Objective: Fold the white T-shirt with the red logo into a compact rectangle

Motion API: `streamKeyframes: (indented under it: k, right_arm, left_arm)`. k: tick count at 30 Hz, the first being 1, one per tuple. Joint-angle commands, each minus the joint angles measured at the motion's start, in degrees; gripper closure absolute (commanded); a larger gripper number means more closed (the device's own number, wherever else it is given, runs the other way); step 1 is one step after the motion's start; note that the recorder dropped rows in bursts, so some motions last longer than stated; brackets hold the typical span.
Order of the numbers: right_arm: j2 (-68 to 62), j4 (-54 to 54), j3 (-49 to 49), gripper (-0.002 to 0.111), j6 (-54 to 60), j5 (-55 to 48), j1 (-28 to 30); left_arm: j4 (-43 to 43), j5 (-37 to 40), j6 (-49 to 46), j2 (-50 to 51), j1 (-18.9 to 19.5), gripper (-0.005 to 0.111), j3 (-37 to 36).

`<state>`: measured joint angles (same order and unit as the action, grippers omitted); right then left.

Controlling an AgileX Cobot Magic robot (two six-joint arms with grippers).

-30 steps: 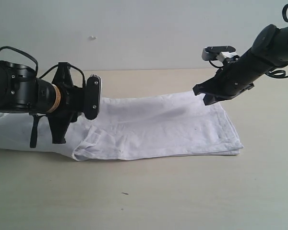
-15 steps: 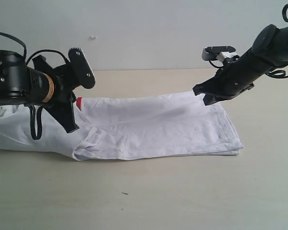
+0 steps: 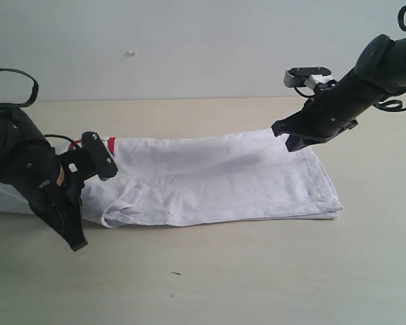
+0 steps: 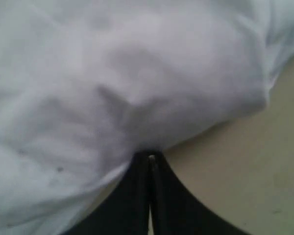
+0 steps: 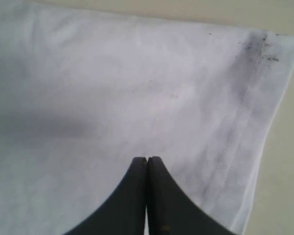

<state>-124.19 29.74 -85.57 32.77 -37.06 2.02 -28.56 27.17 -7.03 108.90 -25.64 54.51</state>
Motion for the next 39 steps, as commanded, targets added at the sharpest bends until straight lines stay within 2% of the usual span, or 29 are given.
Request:
streamKeyframes:
  k: [1, 6, 10, 18, 23, 26, 35, 39]
  right_arm:
    - [0.09, 0.15, -0.14, 0.108, 0.17, -0.42, -0.04]
    - [0.09, 0.15, -0.14, 0.108, 0.17, 0.38, -0.04]
    - [0.09, 0.15, -0.14, 0.108, 0.32, 0.44, -0.04]
    - [0.09, -0.29, -0.14, 0.108, 0.3, 0.32, -0.04]
    - [0.09, -0.29, -0.14, 0.108, 0.3, 0.32, -0.04]
    - [0.09, -0.27, -0.14, 0.108, 0.3, -0.15, -0.04]
    - [0.09, 0.01, -0.14, 0.108, 0.17, 0.21, -0.04]
    - [0.09, 0.01, -0.14, 0.108, 0.17, 0.14, -0.04]
  left_arm:
    - [1.01, 1.66, -1.47, 0.31, 0.49, 0.107, 0.3]
    - [9.33, -10.74, -5.82, -6.02, 0.37, 0.107, 0.78]
    - [9.76, -15.24, -7.21, -6.55, 1.81, 0.107, 0.78]
    - [9.76, -11.47, -1.95, 1.73, 11.65, 0.107, 0.78]
    - [9.76, -1.44, -7.97, 3.86, 11.87, 0.107, 0.78]
    - [9.76, 1.46, -8.18, 4.62, 11.87, 0.107, 0.78]
    - [15.69, -1.31, -14.18, -3.95, 9.08, 0.107, 0.78]
    - [27.51, -5.36, -20.18, -7.52, 8.94, 0.107, 0.78]
